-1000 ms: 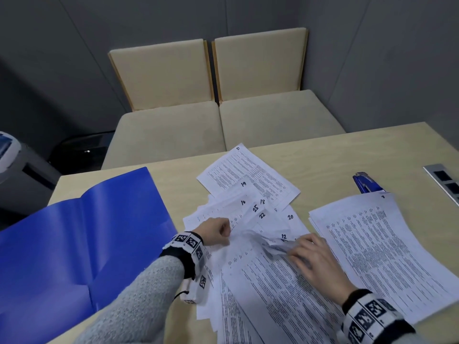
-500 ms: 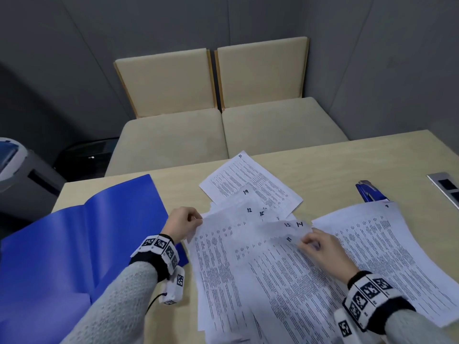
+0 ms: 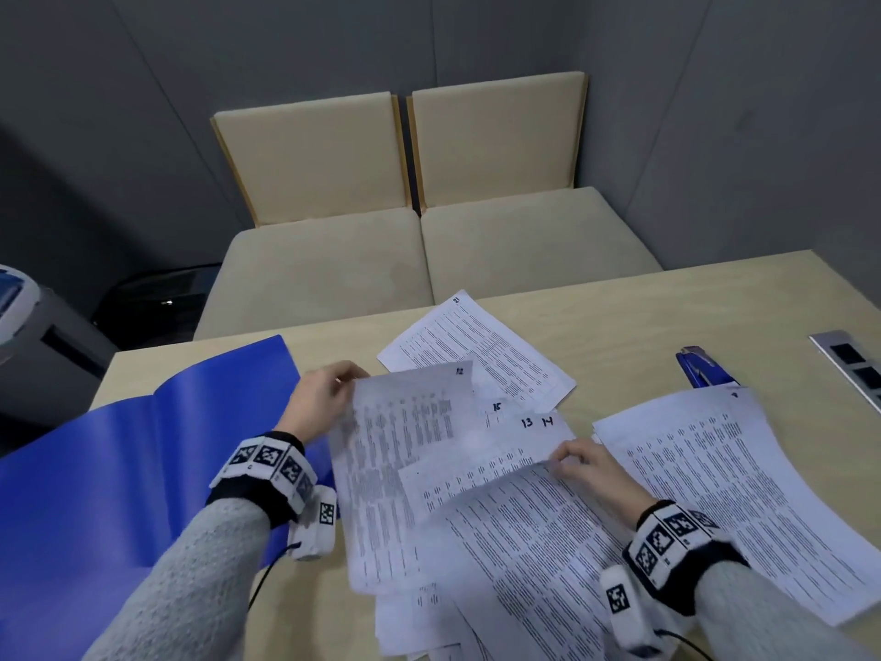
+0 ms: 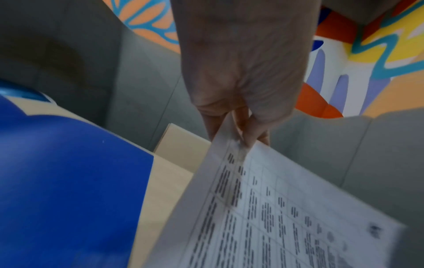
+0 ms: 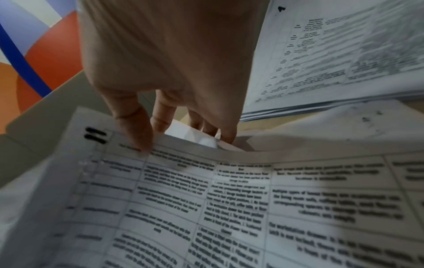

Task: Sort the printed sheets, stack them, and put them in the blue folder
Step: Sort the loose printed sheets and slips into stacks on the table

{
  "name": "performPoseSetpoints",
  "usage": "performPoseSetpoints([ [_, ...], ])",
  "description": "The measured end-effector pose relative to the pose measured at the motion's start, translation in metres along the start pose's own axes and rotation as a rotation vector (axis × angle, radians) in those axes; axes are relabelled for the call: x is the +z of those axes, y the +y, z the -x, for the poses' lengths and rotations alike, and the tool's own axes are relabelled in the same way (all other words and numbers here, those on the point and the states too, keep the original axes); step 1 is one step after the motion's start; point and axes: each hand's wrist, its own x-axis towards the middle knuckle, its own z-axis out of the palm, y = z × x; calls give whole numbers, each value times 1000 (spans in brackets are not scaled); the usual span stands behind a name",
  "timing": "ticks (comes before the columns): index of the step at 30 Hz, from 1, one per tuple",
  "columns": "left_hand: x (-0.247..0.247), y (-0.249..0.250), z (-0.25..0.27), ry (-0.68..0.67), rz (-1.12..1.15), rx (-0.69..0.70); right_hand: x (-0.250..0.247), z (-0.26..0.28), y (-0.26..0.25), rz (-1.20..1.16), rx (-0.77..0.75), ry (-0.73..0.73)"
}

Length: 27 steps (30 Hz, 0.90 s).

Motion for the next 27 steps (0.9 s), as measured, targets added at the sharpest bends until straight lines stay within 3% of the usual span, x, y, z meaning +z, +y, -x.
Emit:
performPoseSetpoints([
  [3, -30, -1, -7, 148, 66, 33, -3, -1, 5, -221, 39, -29],
  [7, -78, -3, -17, 292, 314, 29, -4, 2, 5, -464, 94, -17],
  [10, -110, -6, -22, 432, 411, 46, -4, 4, 6, -488, 126, -5],
  [13, -122, -6, -25, 488, 517, 23, -5, 2, 10, -527, 149, 3],
  [17, -100, -1, -28, 408, 511, 5, -8, 0, 12, -546, 155, 7],
  [23, -21, 3, -10, 75, 415, -34, -14, 2, 13, -575, 184, 11],
  [27, 40, 9, 11, -39, 381, -66, -11, 6, 7, -590, 204, 59],
])
